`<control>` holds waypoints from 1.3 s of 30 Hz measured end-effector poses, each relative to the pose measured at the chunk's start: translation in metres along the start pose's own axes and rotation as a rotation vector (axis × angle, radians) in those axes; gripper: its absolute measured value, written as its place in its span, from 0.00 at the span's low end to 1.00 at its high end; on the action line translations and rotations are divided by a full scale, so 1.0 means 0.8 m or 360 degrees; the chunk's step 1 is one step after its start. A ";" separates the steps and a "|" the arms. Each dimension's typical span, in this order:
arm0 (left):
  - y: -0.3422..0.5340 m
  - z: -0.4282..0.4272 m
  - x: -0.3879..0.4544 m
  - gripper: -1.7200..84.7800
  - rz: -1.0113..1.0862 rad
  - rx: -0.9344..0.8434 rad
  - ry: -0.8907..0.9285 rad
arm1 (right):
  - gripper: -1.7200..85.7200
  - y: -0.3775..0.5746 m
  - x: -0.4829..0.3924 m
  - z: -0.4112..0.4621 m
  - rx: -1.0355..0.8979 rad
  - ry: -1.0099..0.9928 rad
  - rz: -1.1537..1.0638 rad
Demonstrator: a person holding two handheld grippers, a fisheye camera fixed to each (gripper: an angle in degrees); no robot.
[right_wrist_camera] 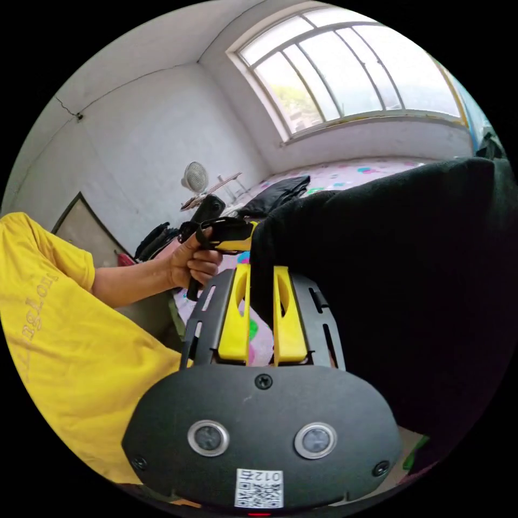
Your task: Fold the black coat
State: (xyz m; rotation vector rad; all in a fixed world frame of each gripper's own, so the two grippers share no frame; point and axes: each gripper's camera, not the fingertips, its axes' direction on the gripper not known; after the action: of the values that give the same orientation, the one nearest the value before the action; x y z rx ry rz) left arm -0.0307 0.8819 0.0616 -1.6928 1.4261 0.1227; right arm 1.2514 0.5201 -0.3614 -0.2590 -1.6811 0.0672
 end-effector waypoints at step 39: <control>0.313 -0.221 0.117 0.16 -0.0393 0.0034 -0.1197 | 0.22 0.109 -0.069 0.156 -0.0629 0.1207 0.0265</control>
State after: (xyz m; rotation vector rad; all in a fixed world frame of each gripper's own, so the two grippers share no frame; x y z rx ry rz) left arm -0.2867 0.7095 -0.0254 -1.5468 0.6541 0.5400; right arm 1.1457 0.6070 -0.4480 -0.6344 -0.9022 -0.2199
